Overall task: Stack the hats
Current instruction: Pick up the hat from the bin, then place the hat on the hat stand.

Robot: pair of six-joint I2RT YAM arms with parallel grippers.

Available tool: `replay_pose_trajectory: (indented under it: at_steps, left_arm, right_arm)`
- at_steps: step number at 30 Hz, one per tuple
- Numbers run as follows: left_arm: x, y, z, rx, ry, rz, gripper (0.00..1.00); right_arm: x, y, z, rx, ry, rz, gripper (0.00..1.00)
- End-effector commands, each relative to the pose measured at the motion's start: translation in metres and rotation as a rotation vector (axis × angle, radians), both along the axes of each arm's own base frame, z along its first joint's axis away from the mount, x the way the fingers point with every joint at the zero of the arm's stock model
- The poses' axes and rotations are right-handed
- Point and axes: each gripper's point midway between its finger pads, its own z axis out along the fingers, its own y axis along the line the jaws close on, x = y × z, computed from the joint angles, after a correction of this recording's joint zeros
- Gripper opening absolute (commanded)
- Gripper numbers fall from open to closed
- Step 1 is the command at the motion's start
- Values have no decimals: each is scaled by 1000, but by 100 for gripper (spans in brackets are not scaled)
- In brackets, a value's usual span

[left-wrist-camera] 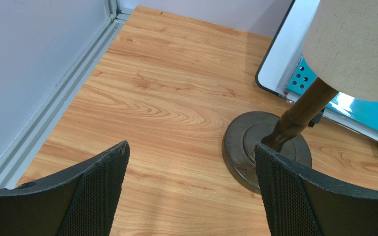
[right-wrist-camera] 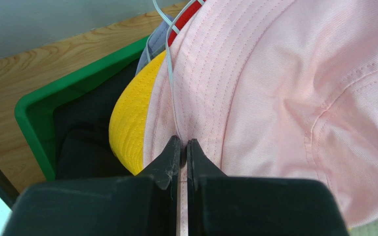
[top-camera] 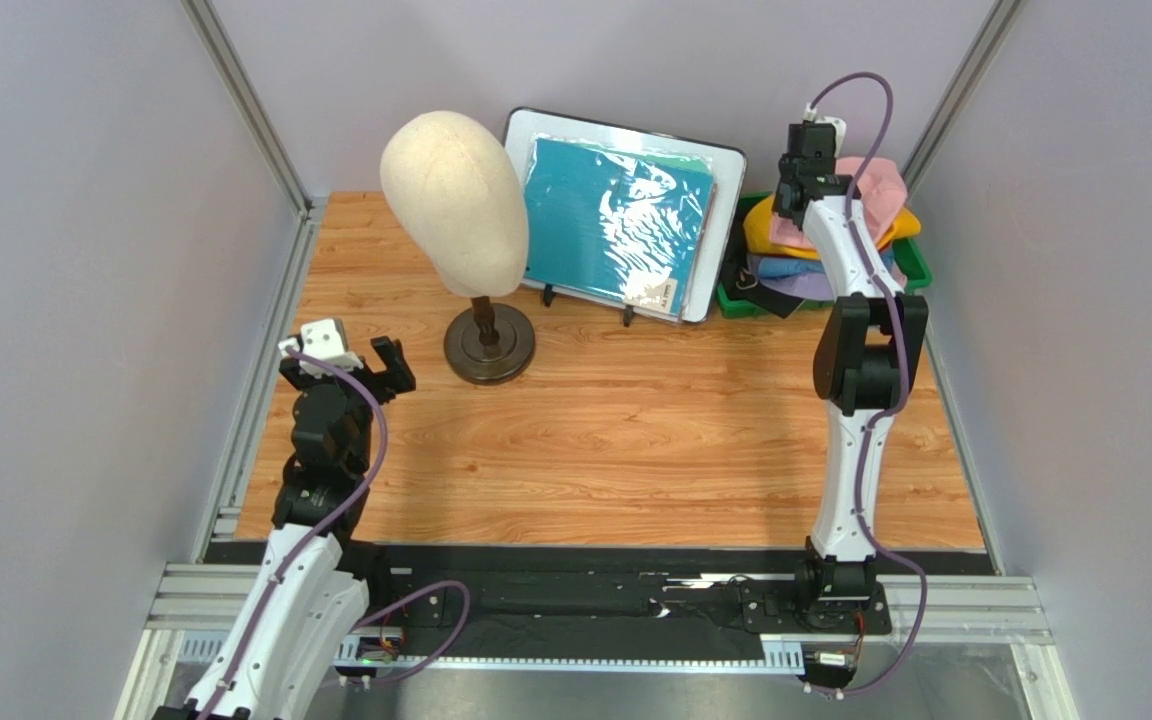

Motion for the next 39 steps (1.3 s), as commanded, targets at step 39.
replay_pose_trajectory:
  at_steps: [39]
  left_arm:
    - [-82, -82, 141, -199, 33, -456, 93]
  right_arm:
    - [-195, 214, 311, -119, -523, 431, 0]
